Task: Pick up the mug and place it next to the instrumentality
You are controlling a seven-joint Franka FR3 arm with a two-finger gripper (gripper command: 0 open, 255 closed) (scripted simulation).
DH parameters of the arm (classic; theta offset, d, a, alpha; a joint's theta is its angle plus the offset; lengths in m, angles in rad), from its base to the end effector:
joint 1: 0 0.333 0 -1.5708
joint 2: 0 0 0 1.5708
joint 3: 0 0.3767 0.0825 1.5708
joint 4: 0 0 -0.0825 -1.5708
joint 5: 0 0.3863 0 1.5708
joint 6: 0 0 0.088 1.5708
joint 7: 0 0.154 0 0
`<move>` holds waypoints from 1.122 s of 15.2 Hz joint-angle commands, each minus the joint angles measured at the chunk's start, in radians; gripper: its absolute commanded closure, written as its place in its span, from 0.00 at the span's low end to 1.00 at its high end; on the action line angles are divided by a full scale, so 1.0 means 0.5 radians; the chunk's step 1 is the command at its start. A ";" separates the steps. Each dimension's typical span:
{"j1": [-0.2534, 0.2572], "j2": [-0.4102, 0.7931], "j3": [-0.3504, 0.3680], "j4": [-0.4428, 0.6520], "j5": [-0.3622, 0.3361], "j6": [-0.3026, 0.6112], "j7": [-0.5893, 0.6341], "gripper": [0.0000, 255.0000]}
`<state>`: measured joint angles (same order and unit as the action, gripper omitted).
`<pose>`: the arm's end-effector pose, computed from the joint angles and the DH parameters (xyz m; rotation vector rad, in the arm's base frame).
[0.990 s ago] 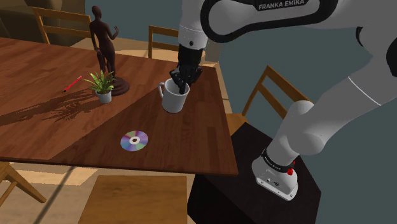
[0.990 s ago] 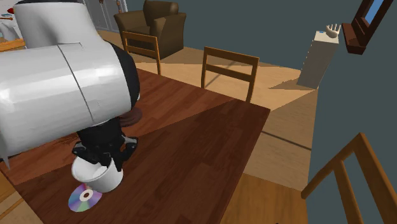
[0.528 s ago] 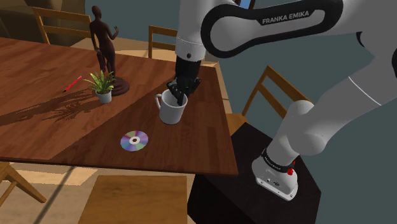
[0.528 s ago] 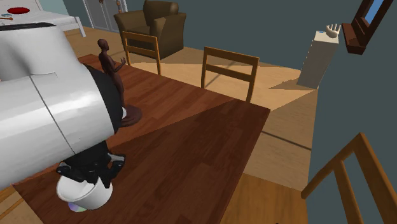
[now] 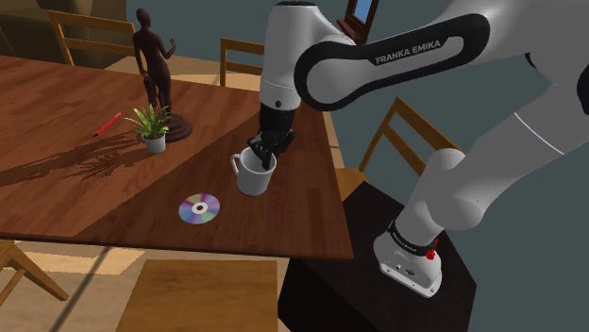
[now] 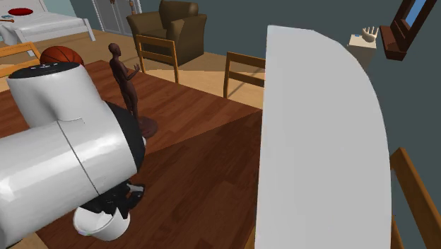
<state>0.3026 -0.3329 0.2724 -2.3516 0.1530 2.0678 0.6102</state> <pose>0.3556 0.2542 0.4678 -3.0739 0.1818 -0.0114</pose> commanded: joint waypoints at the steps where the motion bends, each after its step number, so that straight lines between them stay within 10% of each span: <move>1: 0.000 0.018 0.004 -0.038 0.001 0.057 -0.003 1.00; 17: -0.002 0.241 0.048 -0.290 -0.011 0.529 0.003 1.00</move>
<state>0.3008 -0.2205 0.2937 -2.4875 0.1476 2.3145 0.6095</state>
